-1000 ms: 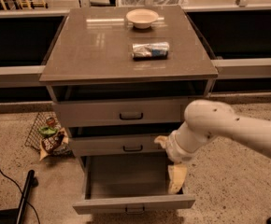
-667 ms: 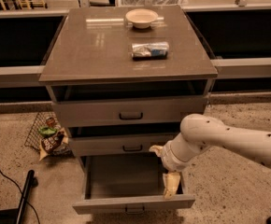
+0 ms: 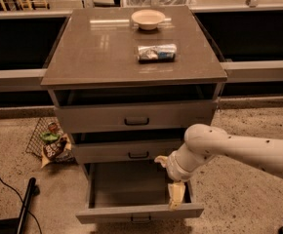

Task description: Close bottom drawer

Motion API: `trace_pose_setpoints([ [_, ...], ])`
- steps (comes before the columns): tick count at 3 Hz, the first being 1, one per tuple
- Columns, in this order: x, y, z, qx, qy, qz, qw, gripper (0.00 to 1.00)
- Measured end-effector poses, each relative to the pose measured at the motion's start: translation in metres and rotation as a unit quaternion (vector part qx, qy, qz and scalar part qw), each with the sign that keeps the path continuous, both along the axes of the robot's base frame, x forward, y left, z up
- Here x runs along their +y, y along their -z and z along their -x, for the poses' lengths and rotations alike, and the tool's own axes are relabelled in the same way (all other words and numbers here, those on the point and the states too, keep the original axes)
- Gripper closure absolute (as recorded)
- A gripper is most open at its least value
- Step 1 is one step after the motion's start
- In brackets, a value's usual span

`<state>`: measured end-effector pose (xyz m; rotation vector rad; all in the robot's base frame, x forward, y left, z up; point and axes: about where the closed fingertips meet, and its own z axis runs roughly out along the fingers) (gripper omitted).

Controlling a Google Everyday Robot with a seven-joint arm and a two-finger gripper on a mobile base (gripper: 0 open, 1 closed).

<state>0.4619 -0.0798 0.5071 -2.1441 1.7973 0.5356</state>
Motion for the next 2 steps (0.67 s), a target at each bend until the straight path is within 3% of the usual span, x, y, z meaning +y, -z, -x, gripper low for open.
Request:
trace_pose_setpoints([
  [1, -0.001, 0.067, -0.006, 0.013, -0.011, 0.007, 0.9998, 0.00],
  [2, 0.002, 0.127, -0.005, 0.025, -0.018, -0.006, 0.9995, 0.00],
])
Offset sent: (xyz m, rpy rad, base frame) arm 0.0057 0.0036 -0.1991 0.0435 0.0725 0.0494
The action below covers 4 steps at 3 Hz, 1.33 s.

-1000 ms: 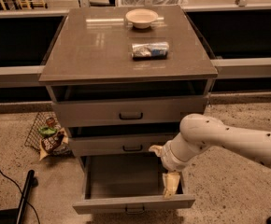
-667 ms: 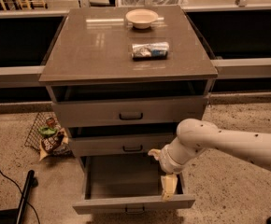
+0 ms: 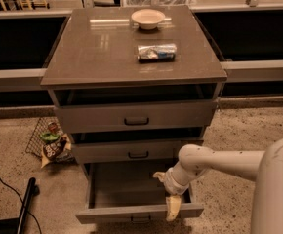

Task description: Close bottom drawer

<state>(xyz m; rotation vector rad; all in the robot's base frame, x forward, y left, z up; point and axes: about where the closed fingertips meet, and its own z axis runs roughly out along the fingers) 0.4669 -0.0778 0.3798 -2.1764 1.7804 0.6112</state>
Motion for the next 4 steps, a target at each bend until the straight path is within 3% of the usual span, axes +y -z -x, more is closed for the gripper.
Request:
trace_pose_setpoints([
  [2, 0.004, 0.089, 0.013, 0.023, 0.007, -0.052, 0.9984, 0.42],
  [4, 0.006, 0.098, 0.017, 0.028, 0.007, -0.055, 0.9980, 0.89],
])
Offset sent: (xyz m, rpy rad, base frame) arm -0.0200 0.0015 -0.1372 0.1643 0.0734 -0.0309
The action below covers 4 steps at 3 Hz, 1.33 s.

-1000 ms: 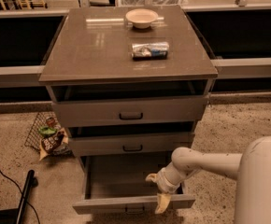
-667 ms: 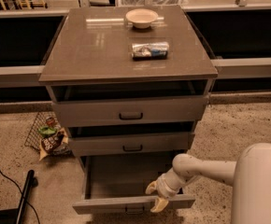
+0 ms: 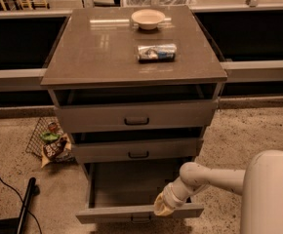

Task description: Close bottom drawer

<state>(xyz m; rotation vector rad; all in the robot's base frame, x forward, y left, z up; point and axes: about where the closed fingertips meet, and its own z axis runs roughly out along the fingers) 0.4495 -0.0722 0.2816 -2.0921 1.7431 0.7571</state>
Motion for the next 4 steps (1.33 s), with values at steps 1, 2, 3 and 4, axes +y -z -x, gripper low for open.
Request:
trace_pose_setpoints([
  [1, -0.009, 0.026, 0.007, -0.010, 0.006, 0.005, 0.9999, 1.00],
  [2, -0.021, 0.052, 0.015, -0.027, 0.008, 0.006, 0.9996, 1.00],
  [3, -0.028, 0.072, 0.016, -0.037, 0.002, 0.012, 0.9992, 1.00],
  [4, -0.038, 0.092, 0.012, -0.041, 0.007, 0.016, 0.9990, 1.00],
])
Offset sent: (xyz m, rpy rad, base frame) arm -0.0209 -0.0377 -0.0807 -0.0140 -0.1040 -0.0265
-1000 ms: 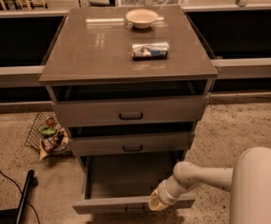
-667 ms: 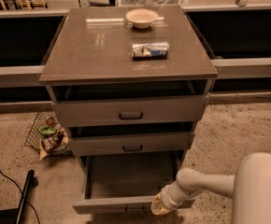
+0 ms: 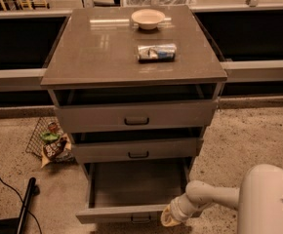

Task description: Close bottom drawer

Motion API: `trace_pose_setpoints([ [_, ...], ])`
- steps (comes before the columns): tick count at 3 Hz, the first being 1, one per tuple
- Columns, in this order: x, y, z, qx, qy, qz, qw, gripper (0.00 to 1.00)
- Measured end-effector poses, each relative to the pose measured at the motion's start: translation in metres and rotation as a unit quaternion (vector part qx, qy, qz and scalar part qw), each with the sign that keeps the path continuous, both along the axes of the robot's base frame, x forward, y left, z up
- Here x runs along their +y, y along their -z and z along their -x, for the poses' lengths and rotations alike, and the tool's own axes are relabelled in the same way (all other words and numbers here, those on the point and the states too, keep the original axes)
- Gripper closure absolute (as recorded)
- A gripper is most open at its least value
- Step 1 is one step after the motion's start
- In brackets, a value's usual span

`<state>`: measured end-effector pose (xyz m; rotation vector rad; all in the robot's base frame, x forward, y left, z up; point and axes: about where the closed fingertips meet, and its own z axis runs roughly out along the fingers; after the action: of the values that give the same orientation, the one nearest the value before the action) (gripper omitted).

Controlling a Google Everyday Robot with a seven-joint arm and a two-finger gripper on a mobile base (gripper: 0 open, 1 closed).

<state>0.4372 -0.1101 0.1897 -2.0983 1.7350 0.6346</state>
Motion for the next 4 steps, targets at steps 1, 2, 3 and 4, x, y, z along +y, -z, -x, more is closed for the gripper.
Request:
trace_pose_setpoints([
  [1, 0.0001, 0.0009, -0.0005, 0.000, 0.001, 0.000, 1.0000, 0.82],
  [2, 0.0001, 0.0009, -0.0005, 0.000, 0.001, 0.000, 1.0000, 0.58],
  [3, 0.0001, 0.0009, -0.0005, 0.000, 0.001, 0.000, 1.0000, 0.35],
  [4, 0.0001, 0.0009, -0.0005, 0.000, 0.001, 0.000, 1.0000, 0.12],
])
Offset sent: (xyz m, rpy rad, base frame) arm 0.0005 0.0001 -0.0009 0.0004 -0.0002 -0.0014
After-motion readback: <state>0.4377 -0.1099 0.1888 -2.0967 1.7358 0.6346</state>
